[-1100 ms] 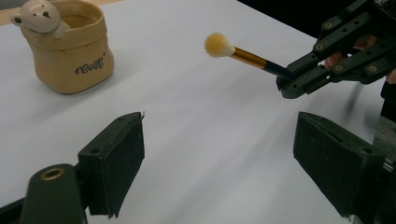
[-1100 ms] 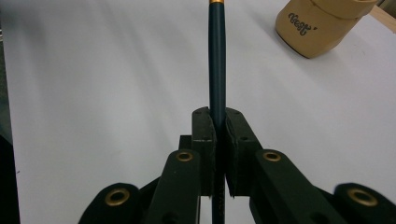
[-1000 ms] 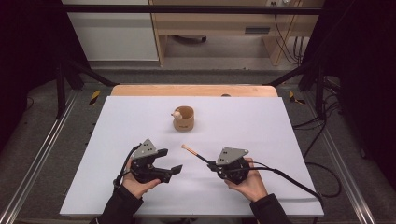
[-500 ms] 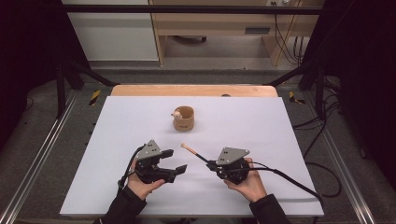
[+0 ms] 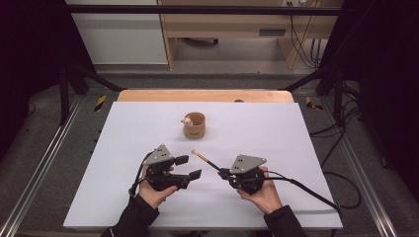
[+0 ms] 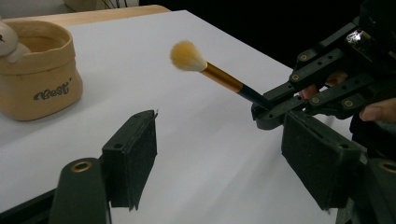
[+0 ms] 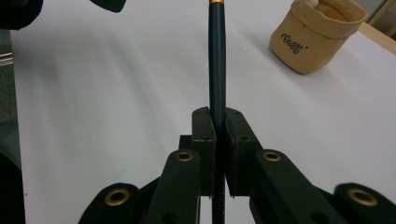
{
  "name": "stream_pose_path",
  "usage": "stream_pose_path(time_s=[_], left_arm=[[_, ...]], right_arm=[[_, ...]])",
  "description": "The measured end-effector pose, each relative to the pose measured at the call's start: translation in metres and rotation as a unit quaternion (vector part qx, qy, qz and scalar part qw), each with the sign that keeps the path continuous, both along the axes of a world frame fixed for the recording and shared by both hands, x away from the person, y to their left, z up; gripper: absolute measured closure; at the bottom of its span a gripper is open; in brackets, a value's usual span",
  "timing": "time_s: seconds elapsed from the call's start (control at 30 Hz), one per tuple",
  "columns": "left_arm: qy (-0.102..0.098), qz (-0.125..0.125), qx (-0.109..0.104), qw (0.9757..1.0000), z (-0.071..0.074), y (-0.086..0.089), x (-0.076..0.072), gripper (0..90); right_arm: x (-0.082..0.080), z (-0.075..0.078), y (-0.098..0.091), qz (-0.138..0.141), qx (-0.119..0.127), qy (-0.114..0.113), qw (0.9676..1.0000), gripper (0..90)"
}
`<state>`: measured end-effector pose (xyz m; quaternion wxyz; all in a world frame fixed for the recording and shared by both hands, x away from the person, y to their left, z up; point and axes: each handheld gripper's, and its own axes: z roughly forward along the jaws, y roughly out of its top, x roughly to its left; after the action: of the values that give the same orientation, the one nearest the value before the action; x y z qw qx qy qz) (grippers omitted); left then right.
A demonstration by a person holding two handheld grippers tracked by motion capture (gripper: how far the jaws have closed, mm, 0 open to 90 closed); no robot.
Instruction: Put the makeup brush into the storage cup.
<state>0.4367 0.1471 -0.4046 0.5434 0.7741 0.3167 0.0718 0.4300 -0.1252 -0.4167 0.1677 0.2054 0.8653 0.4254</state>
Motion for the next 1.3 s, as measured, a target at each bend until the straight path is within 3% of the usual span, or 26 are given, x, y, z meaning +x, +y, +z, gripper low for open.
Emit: stream_pose_path(time_s=[0.5,0.83,1.3], left_arm=[[0.008,0.003,-0.038,0.9992,0.002,-0.008,0.005,32.0],[0.008,-0.001,-0.041,0.9991,0.001,-0.015,0.007,38.5],[0.014,-0.003,-0.060,0.9981,-0.002,-0.020,0.008,50.3]], right_arm=[[-0.001,0.003,-0.001,-0.002,0.017,-0.009,0.9998,84.2],[-0.002,0.003,0.000,0.000,0.021,-0.007,0.9998,84.2],[-0.002,0.001,0.002,0.007,0.024,-0.004,0.9997,84.2]])
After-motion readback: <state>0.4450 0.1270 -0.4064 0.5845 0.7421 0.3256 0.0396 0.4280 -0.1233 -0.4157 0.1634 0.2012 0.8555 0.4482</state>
